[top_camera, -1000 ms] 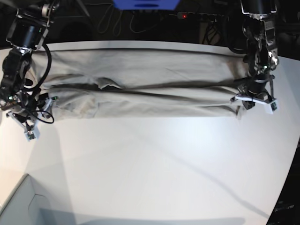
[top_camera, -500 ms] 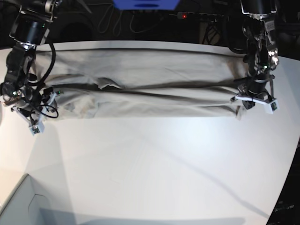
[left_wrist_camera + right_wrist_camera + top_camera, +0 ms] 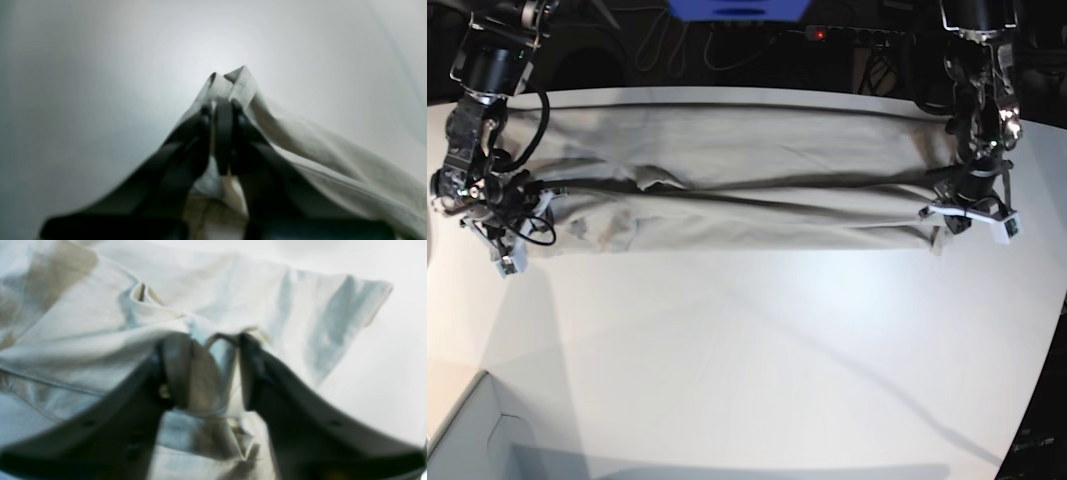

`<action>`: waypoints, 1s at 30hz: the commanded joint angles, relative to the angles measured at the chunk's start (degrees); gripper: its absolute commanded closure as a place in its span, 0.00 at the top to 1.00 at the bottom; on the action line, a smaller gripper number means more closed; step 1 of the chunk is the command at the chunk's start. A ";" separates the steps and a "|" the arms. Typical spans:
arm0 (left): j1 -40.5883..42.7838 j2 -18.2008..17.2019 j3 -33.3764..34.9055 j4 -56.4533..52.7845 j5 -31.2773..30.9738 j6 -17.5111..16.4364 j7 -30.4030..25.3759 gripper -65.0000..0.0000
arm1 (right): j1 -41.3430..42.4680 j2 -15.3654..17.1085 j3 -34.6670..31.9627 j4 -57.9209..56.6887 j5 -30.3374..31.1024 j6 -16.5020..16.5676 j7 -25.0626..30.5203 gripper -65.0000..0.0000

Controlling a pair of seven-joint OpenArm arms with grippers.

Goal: Layout the t-shirt on the table in an organized manner, then fold the t-shirt properly
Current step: 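Hold the strip ends with both grippers and adjust the fold, then lift the strip with both grippers and lay it flat again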

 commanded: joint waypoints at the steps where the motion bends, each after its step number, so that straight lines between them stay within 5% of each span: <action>1: -0.71 -0.60 -0.22 1.01 -0.08 -0.07 -1.29 0.00 | 0.81 0.98 0.25 1.34 0.55 0.38 1.10 0.21; 4: -0.71 -0.60 -0.22 1.01 -0.08 -0.07 -1.20 0.00 | 0.72 0.98 0.34 3.53 0.55 0.38 0.66 0.00; 22: 5.09 -0.86 -0.49 14.29 -0.08 0.02 -0.94 0.00 | -13.78 -2.72 2.89 29.47 0.46 0.38 0.48 0.00; 30: 6.06 -0.51 -5.41 13.76 -0.08 0.02 -1.02 0.00 | -19.59 -5.35 4.65 31.84 0.73 0.38 0.92 0.00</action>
